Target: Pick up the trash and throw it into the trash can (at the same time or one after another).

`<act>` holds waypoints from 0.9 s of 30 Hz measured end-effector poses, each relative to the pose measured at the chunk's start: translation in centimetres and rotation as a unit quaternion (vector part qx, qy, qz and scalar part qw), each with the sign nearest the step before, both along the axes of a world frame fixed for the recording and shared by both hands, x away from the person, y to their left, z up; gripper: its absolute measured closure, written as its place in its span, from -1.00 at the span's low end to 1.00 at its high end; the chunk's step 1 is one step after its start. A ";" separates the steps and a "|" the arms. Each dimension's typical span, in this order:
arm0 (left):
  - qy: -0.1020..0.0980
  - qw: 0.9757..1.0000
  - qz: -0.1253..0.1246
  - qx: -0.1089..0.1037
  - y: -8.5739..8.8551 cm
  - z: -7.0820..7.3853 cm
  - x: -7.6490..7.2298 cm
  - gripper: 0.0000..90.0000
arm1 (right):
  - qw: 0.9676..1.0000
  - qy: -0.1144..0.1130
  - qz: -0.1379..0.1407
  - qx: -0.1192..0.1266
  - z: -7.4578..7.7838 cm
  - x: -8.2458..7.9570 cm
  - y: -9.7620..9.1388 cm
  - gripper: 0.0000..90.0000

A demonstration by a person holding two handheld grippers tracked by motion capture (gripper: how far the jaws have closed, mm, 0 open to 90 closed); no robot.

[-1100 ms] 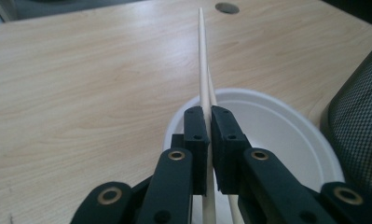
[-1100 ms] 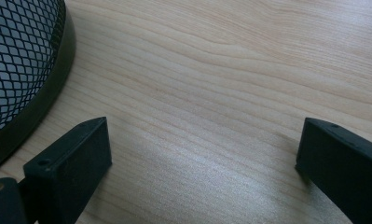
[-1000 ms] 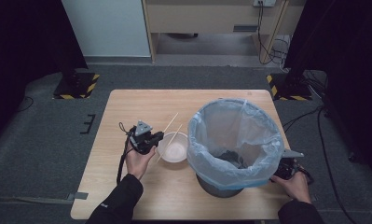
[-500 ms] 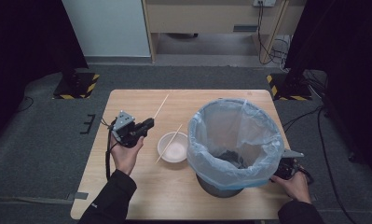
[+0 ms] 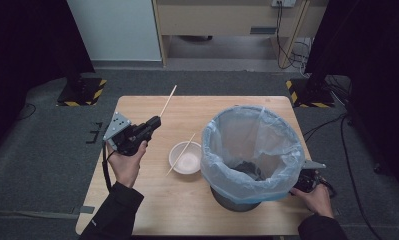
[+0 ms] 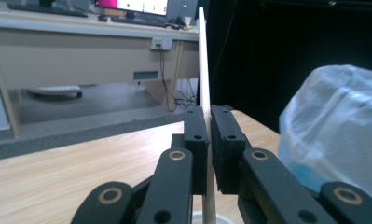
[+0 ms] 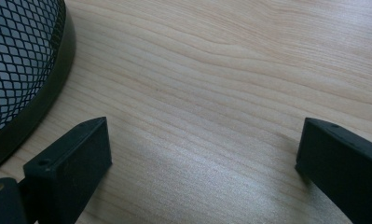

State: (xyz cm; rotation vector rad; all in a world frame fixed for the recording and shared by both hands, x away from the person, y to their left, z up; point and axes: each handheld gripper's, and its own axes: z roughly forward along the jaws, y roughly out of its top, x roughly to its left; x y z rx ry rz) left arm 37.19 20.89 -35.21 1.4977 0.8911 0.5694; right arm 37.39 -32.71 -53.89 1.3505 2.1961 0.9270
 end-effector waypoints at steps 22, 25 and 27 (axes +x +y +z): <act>-0.074 0.996 -0.034 -0.039 -2.5 5.9 -1.6 0.90 | 1.000 0.000 0.000 0.000 0.0 0.0 0.0 -0.93; -0.086 0.995 -0.041 -0.042 -3.2 7.0 -1.9 0.90 | 1.000 0.000 0.000 0.000 0.0 0.0 0.0 -0.93; -0.089 0.994 -0.044 -0.041 -3.4 7.2 -2.0 0.90 | 1.000 0.000 0.000 0.000 0.0 0.0 0.0 -0.93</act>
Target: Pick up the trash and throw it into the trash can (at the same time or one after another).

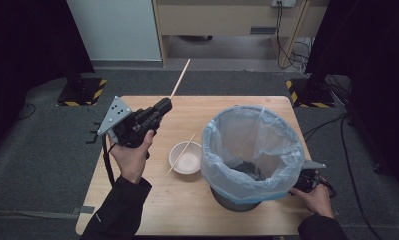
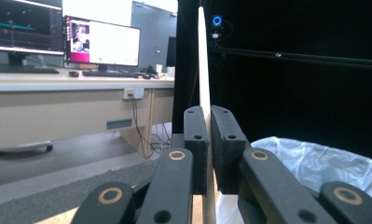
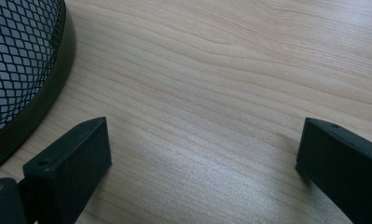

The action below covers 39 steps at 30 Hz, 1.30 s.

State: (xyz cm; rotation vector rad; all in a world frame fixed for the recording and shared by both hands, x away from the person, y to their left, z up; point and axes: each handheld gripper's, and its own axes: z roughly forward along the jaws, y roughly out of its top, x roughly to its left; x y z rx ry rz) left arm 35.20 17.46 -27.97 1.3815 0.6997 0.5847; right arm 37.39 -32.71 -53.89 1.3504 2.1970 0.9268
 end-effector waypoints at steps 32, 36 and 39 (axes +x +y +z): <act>-0.028 0.995 -0.094 0.006 -9.2 2.2 -0.7 0.90 | 1.000 0.000 0.000 0.000 0.0 0.0 0.0 -0.93; -0.024 0.994 -0.106 0.012 -10.4 1.9 -0.7 0.90 | 1.000 0.000 0.000 0.000 0.0 0.0 0.0 -0.93; -0.022 0.993 -0.112 0.015 -11.2 1.7 -0.8 0.90 | 1.000 0.000 0.000 0.000 0.0 0.0 0.0 -0.93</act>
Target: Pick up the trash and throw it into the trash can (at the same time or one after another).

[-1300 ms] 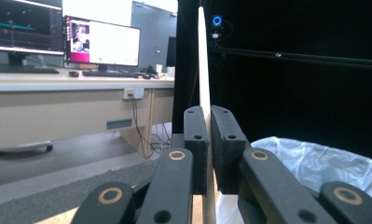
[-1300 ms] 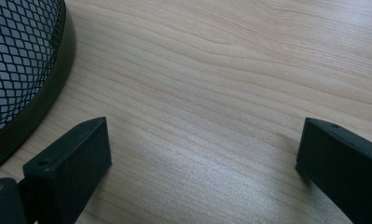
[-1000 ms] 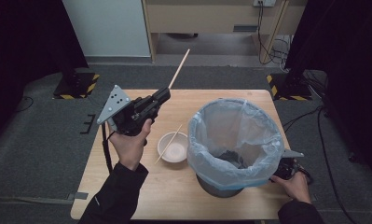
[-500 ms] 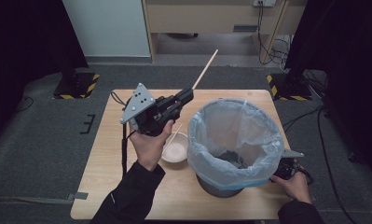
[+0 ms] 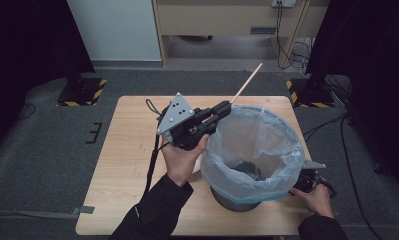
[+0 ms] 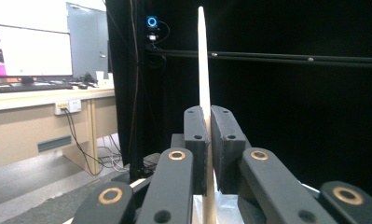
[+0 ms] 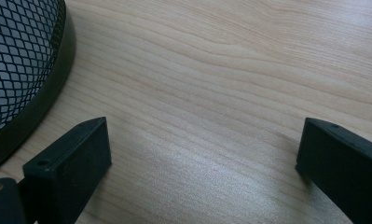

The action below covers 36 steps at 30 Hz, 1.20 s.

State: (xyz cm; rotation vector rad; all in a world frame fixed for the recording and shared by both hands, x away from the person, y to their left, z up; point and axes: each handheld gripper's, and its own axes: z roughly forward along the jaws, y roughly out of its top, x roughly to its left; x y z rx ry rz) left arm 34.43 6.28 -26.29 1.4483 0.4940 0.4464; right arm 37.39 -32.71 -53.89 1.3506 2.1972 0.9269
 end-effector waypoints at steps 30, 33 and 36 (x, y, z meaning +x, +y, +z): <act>0.010 0.999 -0.017 0.025 0.7 -0.8 0.0 0.40 | 1.000 0.000 0.001 0.000 0.0 0.0 0.0 -0.93; 0.015 1.000 -0.002 0.024 2.1 -1.1 0.0 0.33 | 1.000 0.000 0.001 0.000 0.0 0.0 0.0 -0.93; 0.017 0.999 0.009 0.028 3.0 -1.5 0.1 0.29 | 1.000 0.000 0.002 0.000 0.0 0.0 0.0 -0.93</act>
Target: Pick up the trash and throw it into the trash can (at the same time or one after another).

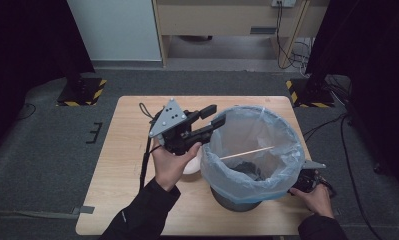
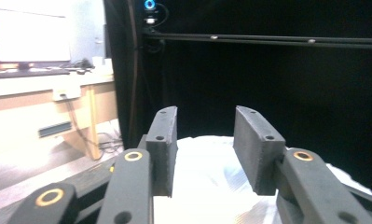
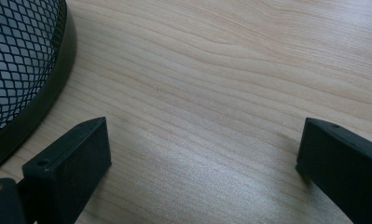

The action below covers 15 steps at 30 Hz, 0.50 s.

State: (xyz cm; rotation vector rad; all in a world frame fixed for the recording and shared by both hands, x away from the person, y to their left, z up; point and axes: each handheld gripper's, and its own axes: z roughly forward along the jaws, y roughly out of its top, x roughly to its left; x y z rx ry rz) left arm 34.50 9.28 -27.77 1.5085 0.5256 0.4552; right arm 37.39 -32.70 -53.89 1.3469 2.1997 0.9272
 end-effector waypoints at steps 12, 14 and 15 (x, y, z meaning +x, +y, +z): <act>0.034 0.997 0.059 0.025 4.7 -3.5 0.6 0.10 | 1.000 0.001 -0.001 0.001 0.0 0.0 0.0 -0.93; 0.043 0.996 0.068 0.030 5.3 -4.3 0.8 0.07 | 1.000 0.001 -0.001 0.001 0.0 0.0 0.0 -0.93; 0.046 0.996 0.073 0.033 5.6 -4.7 0.9 0.07 | 1.000 0.001 -0.001 0.001 0.0 0.0 0.0 -0.93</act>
